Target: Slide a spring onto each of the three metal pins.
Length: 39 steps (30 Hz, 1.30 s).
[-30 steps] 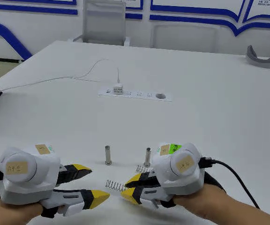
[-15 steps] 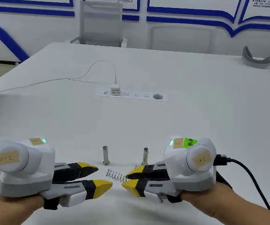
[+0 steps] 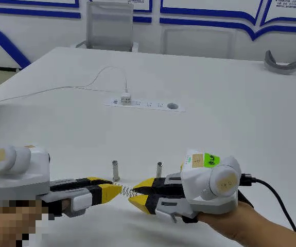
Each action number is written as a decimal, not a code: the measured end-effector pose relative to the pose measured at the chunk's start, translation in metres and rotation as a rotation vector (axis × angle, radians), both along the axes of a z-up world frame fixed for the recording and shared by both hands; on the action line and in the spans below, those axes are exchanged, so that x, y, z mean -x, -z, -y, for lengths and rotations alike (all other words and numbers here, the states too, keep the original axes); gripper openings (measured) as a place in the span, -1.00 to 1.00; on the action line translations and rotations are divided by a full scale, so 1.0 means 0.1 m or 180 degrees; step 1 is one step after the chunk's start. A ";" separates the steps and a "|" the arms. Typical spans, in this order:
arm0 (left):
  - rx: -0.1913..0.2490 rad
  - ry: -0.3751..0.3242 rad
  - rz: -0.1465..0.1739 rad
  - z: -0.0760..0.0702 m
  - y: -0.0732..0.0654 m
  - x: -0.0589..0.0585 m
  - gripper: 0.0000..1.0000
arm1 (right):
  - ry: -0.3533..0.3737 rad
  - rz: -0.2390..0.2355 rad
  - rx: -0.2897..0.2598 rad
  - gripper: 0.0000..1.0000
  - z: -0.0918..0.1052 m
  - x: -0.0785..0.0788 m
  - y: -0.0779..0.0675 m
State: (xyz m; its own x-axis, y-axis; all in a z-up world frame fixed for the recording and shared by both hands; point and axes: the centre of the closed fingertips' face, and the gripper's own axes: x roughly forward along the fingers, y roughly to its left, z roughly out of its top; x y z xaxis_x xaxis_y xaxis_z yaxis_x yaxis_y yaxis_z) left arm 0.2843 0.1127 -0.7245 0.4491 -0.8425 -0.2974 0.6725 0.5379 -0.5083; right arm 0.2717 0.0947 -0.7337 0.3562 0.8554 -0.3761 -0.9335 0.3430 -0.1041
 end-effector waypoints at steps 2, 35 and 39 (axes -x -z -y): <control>0.0039 0.0029 -0.0025 0.01 -0.01 0.01 -0.64 | -0.0023 0.0077 -0.0011 -0.77 0.01 0.00 -0.02; -0.0188 0.0148 0.0674 0.20 -0.30 0.02 -0.80 | 0.0092 -0.0043 0.0037 -0.77 -0.06 -0.03 0.02; -0.0290 0.0226 0.0847 0.25 -0.34 0.04 -0.80 | 0.0096 -0.0087 0.0013 -0.77 -0.09 -0.02 0.01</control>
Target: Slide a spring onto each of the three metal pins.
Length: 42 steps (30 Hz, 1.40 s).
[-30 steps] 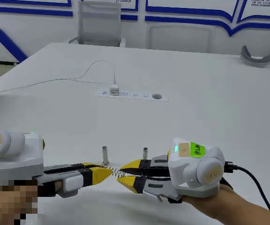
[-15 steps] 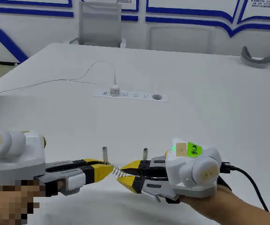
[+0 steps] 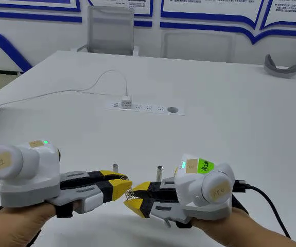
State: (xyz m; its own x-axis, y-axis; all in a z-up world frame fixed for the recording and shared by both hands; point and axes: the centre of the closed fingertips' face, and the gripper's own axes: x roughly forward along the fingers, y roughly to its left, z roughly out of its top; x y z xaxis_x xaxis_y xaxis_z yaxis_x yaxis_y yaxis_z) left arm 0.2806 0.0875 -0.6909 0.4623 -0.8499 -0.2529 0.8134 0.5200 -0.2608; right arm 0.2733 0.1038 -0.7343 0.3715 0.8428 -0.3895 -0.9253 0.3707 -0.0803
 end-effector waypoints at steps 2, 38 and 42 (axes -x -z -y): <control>-0.0083 0.0032 0.0089 0.02 0.00 0.01 -0.80 | 0.0002 -0.0001 0.0009 -0.77 -0.01 0.00 0.00; -0.0432 -0.0271 0.0613 -0.29 -0.06 -0.40 -0.81 | 0.0355 0.0047 -0.0031 -0.29 0.55 0.02 -0.27; -0.0471 -0.0310 0.0642 -0.32 -0.06 -0.48 -0.81 | 0.0424 0.0053 -0.0041 -0.20 0.67 0.04 -0.30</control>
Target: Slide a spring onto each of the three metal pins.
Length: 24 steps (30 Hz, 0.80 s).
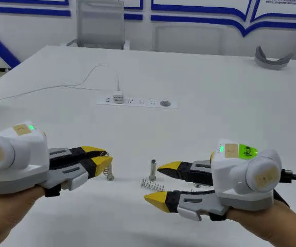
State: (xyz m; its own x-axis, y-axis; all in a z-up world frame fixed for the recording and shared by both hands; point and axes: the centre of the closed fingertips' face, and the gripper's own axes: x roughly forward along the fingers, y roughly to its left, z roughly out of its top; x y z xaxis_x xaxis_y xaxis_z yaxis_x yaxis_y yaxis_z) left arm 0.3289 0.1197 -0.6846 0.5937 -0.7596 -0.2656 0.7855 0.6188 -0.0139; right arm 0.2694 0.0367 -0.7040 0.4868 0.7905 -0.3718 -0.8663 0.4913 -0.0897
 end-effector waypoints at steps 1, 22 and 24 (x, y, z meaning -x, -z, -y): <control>-0.0007 -0.0008 0.0008 -0.01 0.00 -0.02 -0.81 | 0.0017 0.0002 -0.0006 -0.18 0.03 0.00 -0.01; -0.0075 -0.0080 0.0057 0.02 0.01 -0.32 -0.81 | 0.0596 -0.0049 -0.0085 0.34 0.77 0.06 0.01; -0.0091 -0.0081 0.0054 0.03 0.02 -0.33 -0.81 | 0.0657 -0.0057 -0.0101 0.38 0.83 0.06 0.02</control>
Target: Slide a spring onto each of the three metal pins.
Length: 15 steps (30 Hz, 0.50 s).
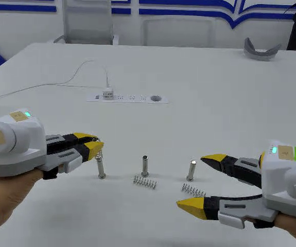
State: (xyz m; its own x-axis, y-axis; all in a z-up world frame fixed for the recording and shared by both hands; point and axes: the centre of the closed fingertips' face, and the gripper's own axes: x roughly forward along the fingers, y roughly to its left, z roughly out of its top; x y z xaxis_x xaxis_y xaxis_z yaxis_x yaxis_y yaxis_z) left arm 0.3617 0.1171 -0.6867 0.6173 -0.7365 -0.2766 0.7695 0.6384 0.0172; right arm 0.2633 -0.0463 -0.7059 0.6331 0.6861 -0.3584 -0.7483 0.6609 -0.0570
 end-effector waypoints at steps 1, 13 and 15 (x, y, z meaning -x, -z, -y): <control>-0.0008 0.0000 -0.0004 0.00 0.01 0.00 -0.81 | 0.0059 -0.0009 -0.0020 0.41 0.05 0.00 0.00; -0.0029 -0.0006 -0.0042 0.01 0.06 -0.04 -0.81 | 0.0324 -0.0052 -0.0085 0.52 0.30 -0.03 0.00; -0.0027 -0.0009 -0.0048 0.01 0.07 -0.04 -0.81 | 0.0334 -0.0054 -0.0093 0.52 0.30 -0.04 0.00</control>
State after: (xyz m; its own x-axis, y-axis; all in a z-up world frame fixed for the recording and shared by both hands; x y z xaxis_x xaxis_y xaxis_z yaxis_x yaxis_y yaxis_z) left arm 0.3654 0.1159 -0.6935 0.6150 -0.7324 -0.2921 0.7679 0.6404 0.0112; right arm 0.2669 -0.0765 -0.7056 0.6960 0.6267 -0.3505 -0.6757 0.7368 -0.0244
